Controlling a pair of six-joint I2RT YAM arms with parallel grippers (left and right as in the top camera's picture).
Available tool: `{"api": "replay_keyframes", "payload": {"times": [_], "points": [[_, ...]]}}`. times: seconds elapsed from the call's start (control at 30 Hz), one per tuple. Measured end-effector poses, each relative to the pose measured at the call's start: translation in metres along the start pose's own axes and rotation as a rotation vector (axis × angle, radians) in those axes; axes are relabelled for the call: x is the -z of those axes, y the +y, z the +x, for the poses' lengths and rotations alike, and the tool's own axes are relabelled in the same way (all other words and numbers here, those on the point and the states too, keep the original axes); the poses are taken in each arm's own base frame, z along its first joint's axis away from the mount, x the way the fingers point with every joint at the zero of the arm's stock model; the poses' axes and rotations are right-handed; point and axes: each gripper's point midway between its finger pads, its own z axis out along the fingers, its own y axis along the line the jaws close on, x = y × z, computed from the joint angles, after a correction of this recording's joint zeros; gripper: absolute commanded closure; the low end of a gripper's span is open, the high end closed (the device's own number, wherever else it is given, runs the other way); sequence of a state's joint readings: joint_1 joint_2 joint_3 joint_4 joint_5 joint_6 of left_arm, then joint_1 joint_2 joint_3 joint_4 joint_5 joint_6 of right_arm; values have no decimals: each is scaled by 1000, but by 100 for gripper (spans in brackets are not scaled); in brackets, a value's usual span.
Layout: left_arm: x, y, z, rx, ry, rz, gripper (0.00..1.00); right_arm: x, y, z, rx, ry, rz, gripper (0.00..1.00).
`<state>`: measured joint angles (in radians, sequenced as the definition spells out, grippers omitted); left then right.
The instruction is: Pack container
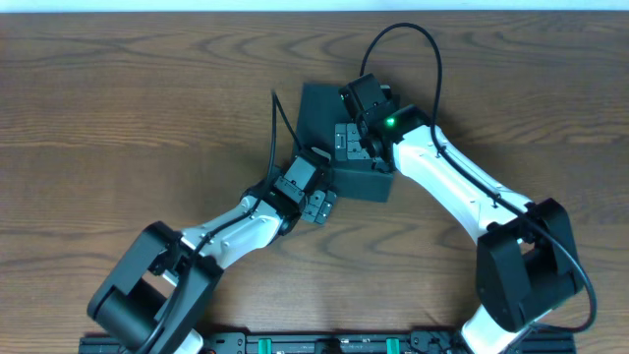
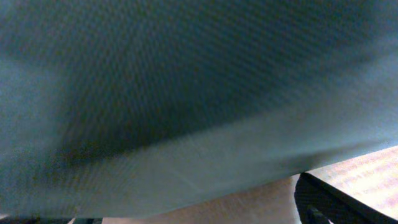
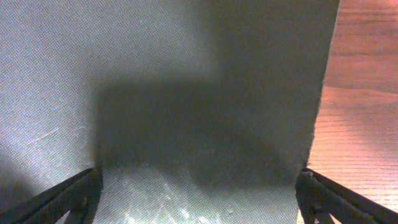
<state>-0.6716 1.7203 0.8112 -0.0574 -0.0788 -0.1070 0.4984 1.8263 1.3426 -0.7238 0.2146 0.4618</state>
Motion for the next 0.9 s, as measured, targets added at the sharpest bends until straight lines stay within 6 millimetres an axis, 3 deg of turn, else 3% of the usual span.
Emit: {"api": "replay_keyframes", "payload": {"times": [0.3, 0.5, 0.63, 0.73, 0.8, 0.9], "points": [[-1, 11, -29, 14, -126, -73, 4, -1, 0, -2, -1, -7, 0, 1], [0, 13, -33, -14, -141, -97, 4, -2, 1, -3, -3, -10, 0, 1], [4, 14, -24, -31, -108, -115, 4, -2, 1, -3, -3, -11, 0, 1], [30, 7, -24, -57, -107, -100, 4, 0, 0, -4, -4, -18, -1, 1], [71, 0, -38, -62, -182, -71, 5, 3, -1, -3, -4, -17, 2, 1], [121, 9, -48, -40, -261, -66, 4, 15, -6, 0, -4, -15, 4, 1]]}}
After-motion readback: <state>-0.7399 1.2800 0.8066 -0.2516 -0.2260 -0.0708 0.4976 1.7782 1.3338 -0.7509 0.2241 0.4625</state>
